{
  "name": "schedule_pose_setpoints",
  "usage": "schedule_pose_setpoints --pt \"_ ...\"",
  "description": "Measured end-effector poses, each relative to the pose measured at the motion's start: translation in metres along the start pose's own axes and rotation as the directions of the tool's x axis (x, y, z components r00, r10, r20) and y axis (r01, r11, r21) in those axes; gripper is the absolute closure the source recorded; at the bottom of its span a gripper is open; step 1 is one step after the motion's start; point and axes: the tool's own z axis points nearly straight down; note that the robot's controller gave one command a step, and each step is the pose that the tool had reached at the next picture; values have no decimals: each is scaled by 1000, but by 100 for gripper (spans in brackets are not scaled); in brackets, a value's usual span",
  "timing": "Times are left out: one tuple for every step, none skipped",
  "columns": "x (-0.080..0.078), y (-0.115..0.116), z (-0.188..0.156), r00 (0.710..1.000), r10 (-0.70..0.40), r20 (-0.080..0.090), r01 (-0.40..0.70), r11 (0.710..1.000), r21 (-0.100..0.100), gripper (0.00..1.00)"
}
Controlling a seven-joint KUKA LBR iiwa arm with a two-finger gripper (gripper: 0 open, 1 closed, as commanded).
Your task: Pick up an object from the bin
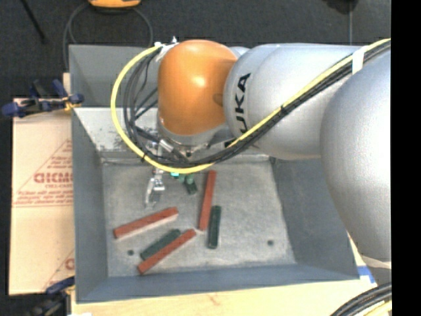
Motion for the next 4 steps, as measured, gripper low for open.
schedule_pose_setpoints --pt "-1 -1 -4 1000 3 6 -3 1000 -1 0" --pt "6 -6 49 1000 -11 13 11 1000 -3 0" --pt "33 5 126 999 -33 12 33 999 -5 100" --pt "33 5 126 999 -33 12 33 999 -5 100"
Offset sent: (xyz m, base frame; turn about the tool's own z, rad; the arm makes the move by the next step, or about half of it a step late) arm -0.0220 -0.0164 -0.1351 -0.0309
